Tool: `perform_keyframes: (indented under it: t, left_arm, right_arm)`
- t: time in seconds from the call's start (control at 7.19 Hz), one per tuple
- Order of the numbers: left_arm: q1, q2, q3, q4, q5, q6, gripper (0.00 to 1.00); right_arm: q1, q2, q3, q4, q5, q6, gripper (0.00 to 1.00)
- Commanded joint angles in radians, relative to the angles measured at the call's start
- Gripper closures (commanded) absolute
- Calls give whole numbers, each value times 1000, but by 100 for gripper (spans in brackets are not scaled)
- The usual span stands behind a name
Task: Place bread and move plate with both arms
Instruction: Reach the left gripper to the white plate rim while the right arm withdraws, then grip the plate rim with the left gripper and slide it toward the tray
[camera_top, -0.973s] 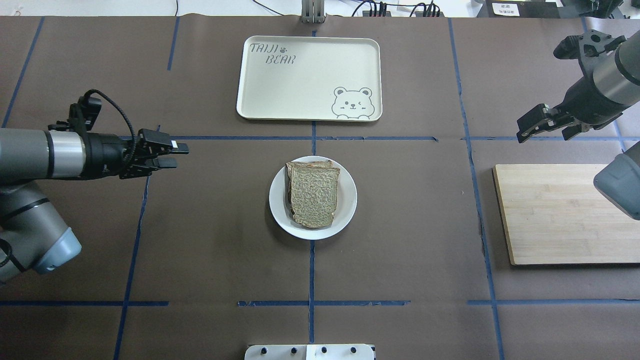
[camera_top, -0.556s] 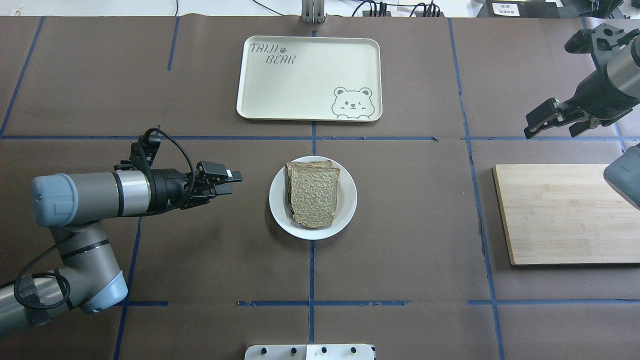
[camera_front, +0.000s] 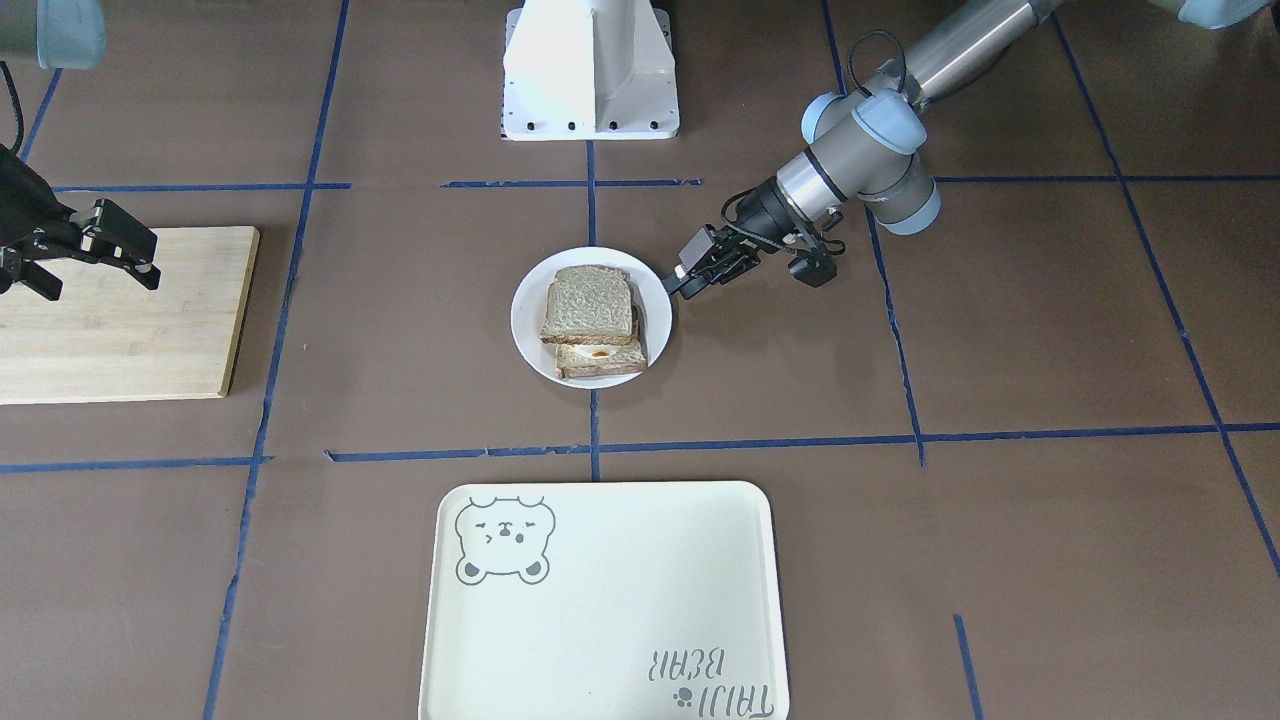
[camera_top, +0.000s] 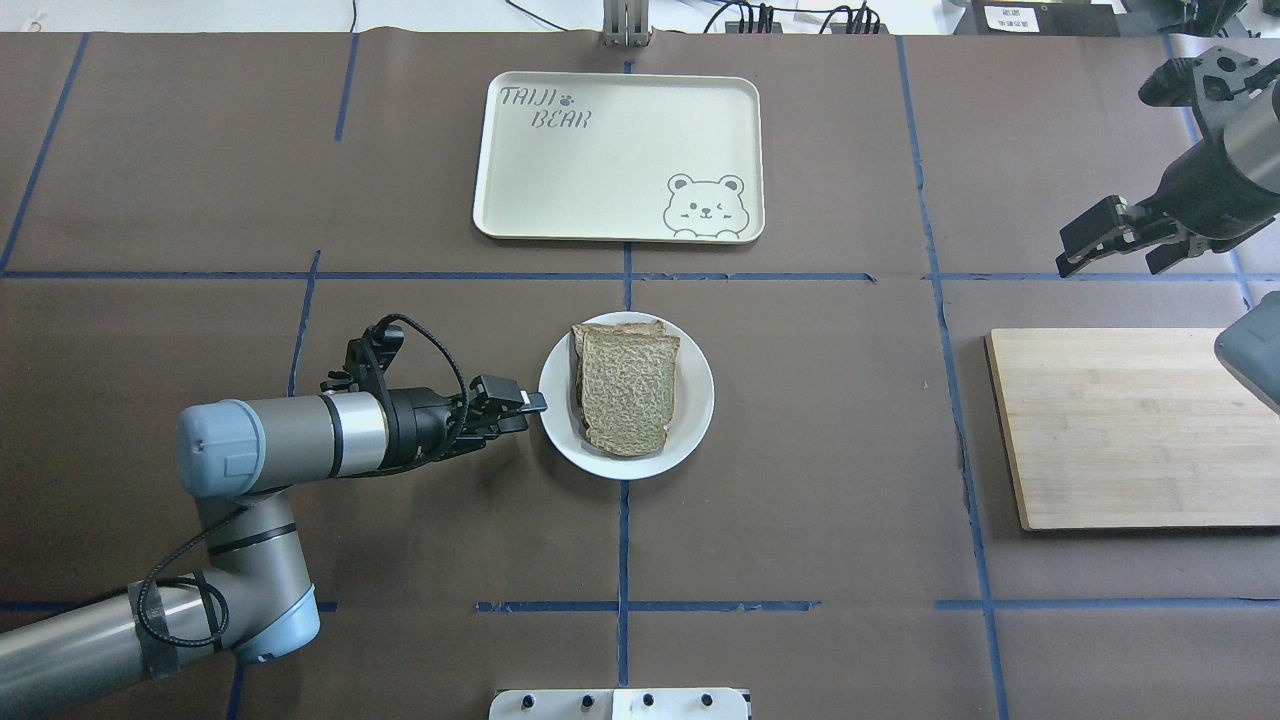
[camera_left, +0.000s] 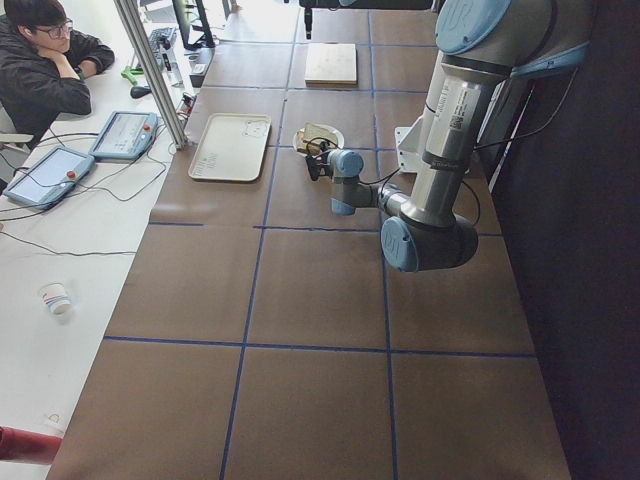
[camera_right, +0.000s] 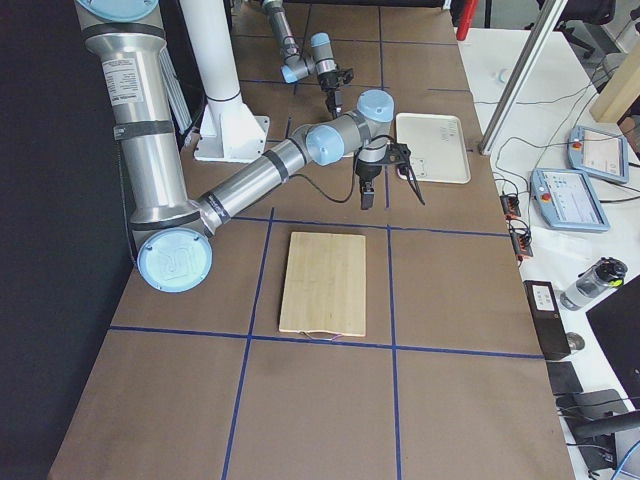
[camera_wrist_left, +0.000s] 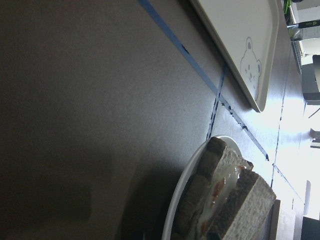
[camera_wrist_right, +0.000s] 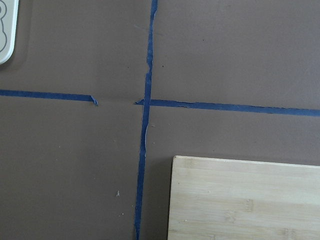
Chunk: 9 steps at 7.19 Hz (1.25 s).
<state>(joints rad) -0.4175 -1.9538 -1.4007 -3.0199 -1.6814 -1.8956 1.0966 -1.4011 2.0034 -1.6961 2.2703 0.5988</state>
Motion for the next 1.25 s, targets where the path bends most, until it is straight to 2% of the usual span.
perform_keyframes:
  t: [0.0, 0.42, 0.7, 1.11]
  left_arm:
    - [8, -7, 6, 1, 3, 1, 57]
    - [8, -29, 12, 4, 3, 0, 58]
    - [11, -74, 66, 4, 5, 1, 59]
    - [12, -76, 78, 6, 5, 0, 61]
  right_arm:
    - [0, -2, 0, -1, 2, 1, 0]
    - [0, -2, 0, -1, 2, -1, 0]
    - [0, -2, 0, -1, 8, 1, 0]
    - [3, -9, 2, 1, 8, 1, 0]
